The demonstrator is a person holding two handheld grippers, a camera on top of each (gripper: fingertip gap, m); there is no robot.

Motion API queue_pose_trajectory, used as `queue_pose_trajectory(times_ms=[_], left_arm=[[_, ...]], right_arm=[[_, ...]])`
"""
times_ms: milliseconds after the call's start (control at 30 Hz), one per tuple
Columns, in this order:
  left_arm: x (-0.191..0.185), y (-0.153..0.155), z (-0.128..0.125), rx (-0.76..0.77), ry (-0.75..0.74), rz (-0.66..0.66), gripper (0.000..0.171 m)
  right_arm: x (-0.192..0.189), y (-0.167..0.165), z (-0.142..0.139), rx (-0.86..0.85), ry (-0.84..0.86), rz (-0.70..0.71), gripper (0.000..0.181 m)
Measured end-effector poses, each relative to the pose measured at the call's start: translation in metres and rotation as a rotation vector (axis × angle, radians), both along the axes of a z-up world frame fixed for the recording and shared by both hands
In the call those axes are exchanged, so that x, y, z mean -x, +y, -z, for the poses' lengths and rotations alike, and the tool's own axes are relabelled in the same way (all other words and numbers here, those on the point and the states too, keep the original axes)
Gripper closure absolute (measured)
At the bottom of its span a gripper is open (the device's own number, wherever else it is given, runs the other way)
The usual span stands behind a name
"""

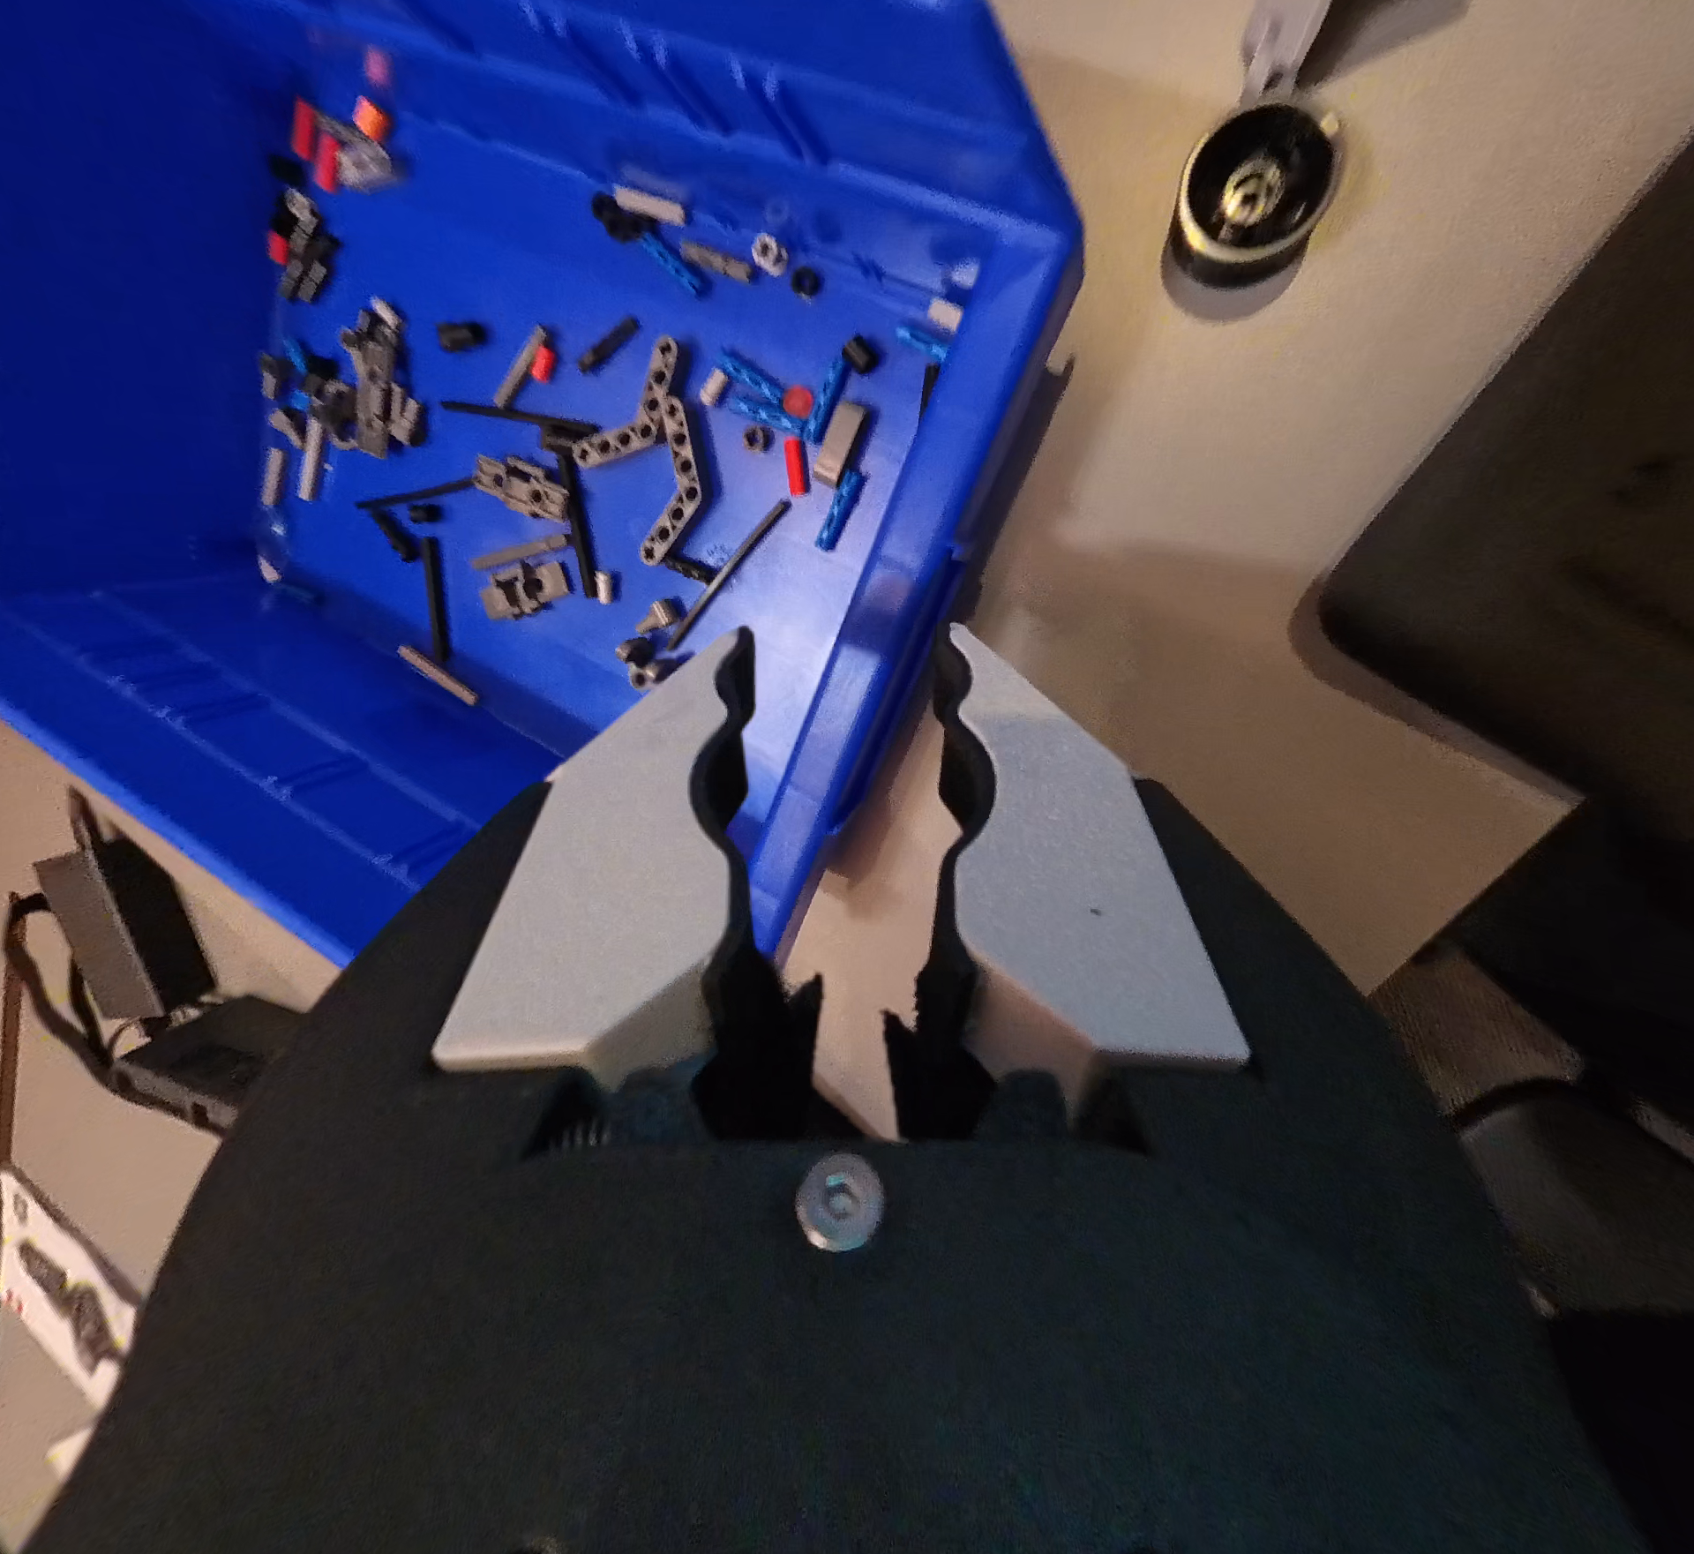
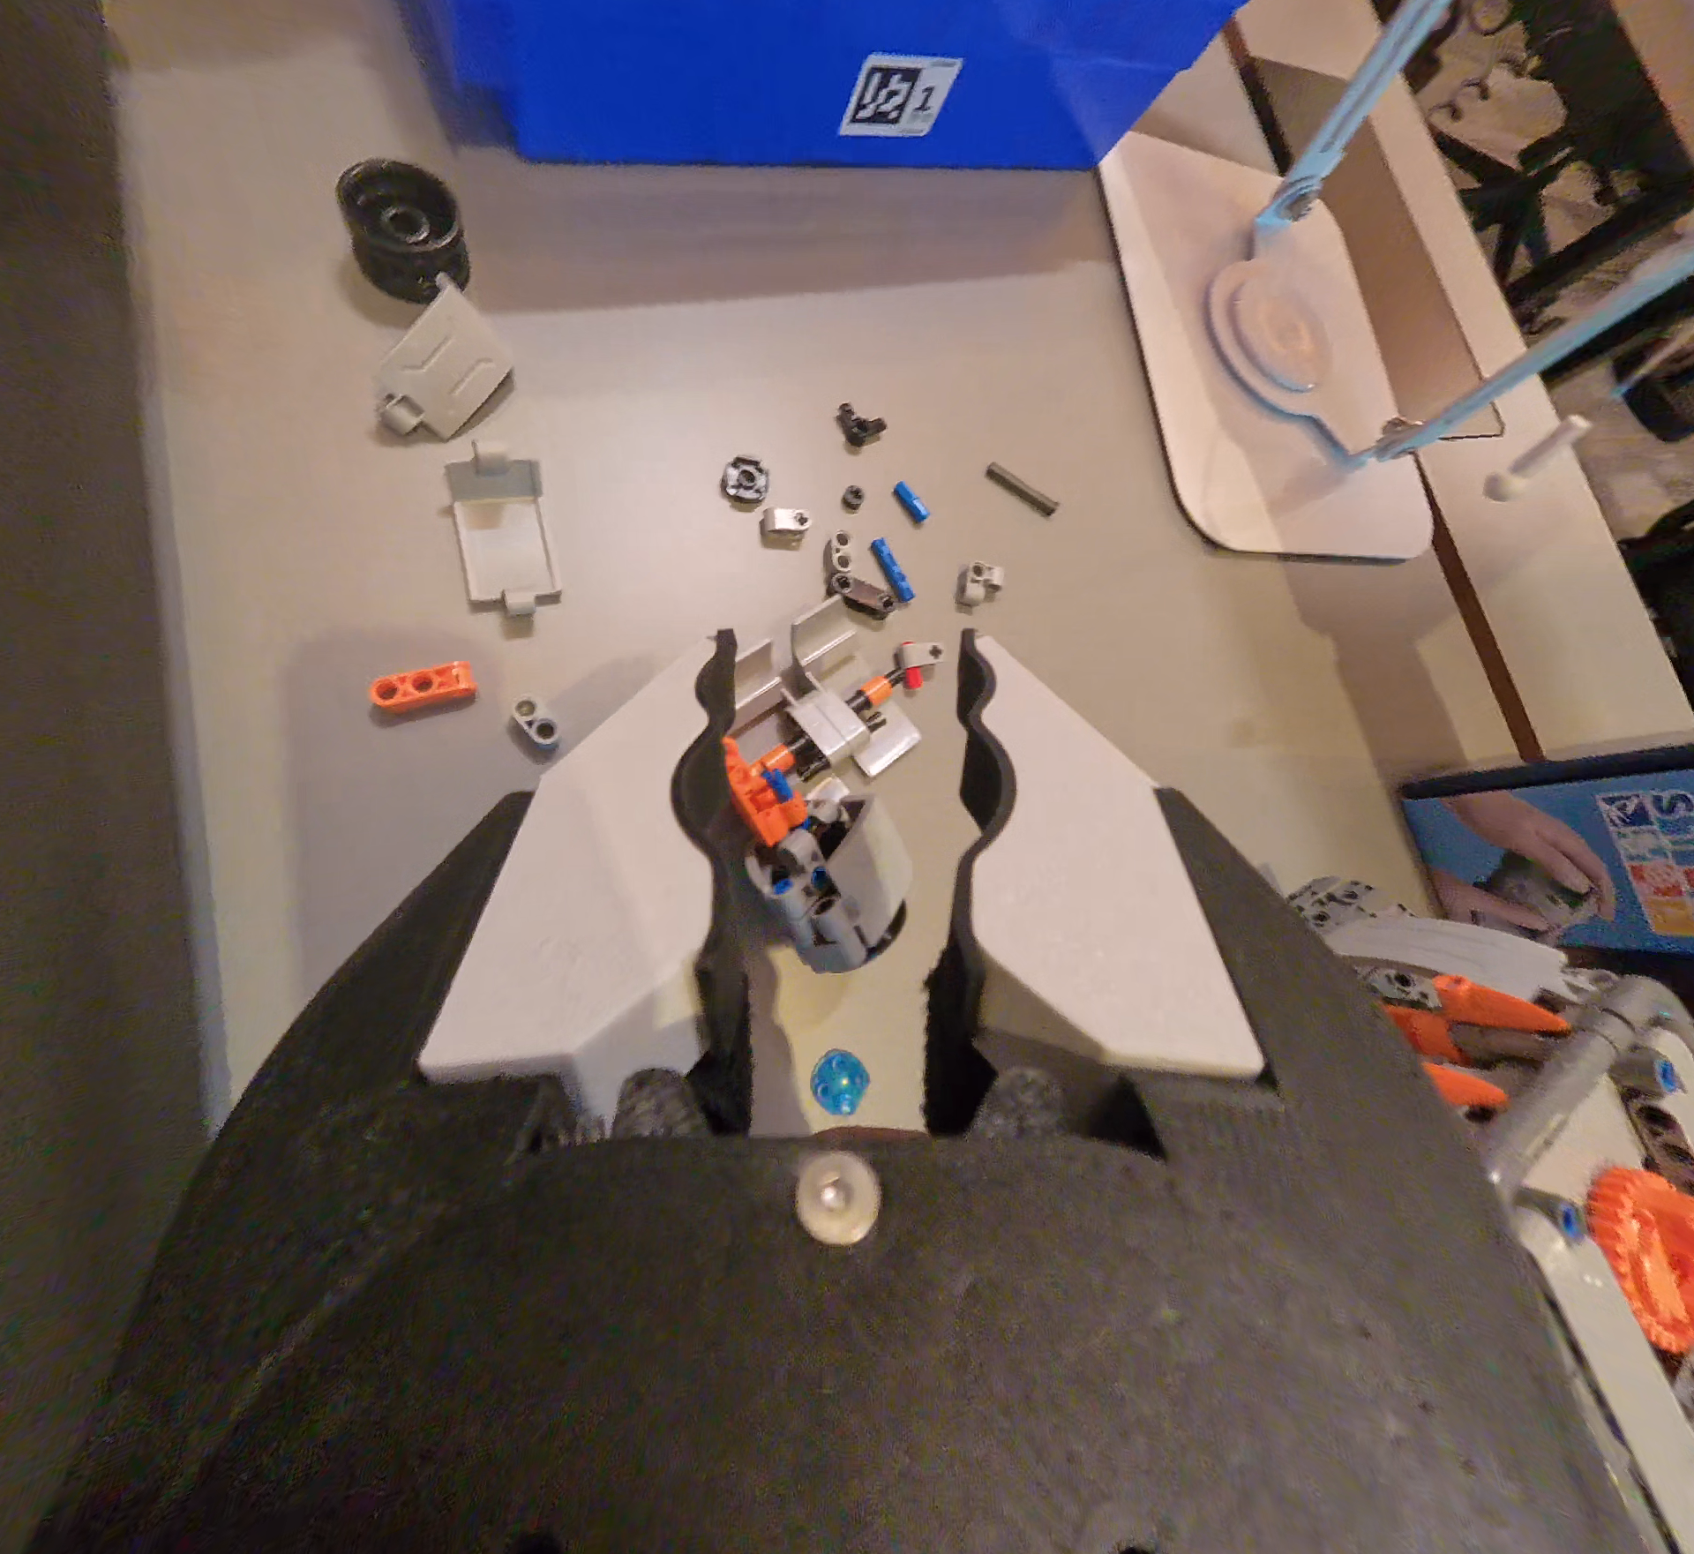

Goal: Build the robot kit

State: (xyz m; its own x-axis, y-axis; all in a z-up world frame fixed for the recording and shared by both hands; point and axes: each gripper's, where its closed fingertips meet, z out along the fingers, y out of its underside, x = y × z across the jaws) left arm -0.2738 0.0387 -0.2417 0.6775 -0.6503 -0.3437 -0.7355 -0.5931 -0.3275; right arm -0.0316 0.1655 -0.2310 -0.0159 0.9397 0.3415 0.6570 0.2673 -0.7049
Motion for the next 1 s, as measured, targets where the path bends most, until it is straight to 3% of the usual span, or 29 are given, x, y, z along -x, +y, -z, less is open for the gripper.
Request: queue_pose_trajectory(times_ms=[167,300,433,600,767,1000], left_arm=[[-0.033,0.0,-0.03,-0.168,-0.096,0.112,0.134],[-0.066,-0.011,-0.037,-0.231,-0.147,0.244,0.136],[-0.1,-0.016,-0.031,-0.275,-0.234,0.324,0.141],[-0.126,-0.015,-0.005,-0.235,-0.279,0.366,0.142],[-0.149,-0.017,-0.005,-0.27,-0.352,0.426,0.144],[-0.181,-0.003,-0.006,-0.373,-0.453,0.437,0.147]], right_arm=[[-0.001,0.011,-0.013,0.007,0.075,0.045,0.133],[0.0,0.014,-0.016,0.021,0.106,0.052,0.133],[0.0,0.017,-0.014,0.018,0.102,0.062,0.133],[-0.006,0.028,-0.013,0.028,0.108,0.112,0.135],[-0.002,0.027,-0.018,0.05,0.153,0.089,0.153],[0.028,0.011,0.005,0.086,-0.022,-0.016,0.154]])
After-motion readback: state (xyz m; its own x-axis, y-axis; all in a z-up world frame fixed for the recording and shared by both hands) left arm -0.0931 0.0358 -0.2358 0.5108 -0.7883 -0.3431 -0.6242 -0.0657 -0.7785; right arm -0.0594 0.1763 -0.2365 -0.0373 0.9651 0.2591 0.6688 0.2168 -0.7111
